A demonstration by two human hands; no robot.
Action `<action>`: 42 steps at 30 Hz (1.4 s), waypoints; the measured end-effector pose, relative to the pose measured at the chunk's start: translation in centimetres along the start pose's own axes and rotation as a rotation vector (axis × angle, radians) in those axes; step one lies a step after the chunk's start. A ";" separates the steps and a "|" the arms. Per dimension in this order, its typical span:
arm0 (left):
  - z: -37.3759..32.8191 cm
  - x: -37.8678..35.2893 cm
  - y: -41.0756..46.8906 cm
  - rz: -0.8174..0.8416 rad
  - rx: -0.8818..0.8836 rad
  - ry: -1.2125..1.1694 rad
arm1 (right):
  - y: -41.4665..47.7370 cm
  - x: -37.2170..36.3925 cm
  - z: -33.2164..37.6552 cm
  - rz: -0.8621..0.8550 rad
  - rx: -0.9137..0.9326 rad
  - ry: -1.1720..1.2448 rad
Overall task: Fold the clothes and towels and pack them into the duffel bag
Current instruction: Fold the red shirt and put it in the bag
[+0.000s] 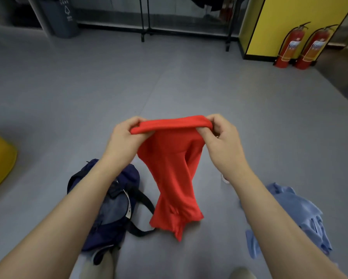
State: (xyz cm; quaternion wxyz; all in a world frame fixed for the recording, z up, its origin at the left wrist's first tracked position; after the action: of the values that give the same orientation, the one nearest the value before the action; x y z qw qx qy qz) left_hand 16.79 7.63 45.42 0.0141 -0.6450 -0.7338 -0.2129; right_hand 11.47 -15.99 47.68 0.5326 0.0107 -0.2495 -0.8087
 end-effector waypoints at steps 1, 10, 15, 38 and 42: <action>0.0 0.1 -0.1 -0.016 0.047 -0.118 | 0.0 0.0 -0.2 -0.007 -0.021 0.008; -0.3 0.4 0.1 -0.116 -0.019 -0.075 | -0.1 0.6 -0.9 -0.083 -0.058 -0.021; 0.0 1.5 0.6 -0.176 -0.047 -0.055 | 0.1 1.1 -0.9 -0.104 -0.052 0.015; -1.3 -4.1 -2.7 0.179 -0.100 0.034 | -2.2 -5.5 1.5 0.342 0.096 -0.264; -0.7 -4.1 -2.7 0.190 -0.088 0.036 | -2.2 -4.9 2.0 0.285 0.184 -0.323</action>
State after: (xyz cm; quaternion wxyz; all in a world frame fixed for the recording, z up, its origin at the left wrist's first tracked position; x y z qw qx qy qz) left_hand 14.72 3.34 44.04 0.0188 -0.7077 -0.6589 -0.2542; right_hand 11.13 -10.30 47.25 0.5915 -0.1056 -0.4030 -0.6904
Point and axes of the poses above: each hand's wrist, its own y-axis towards the middle knuckle, its own x-axis out of the back of the hand, z = x × y, the point moved 9 cm from there along y, towards the middle knuckle, and after that the axes turned 9 degrees about -z, right-handed, at the moved point
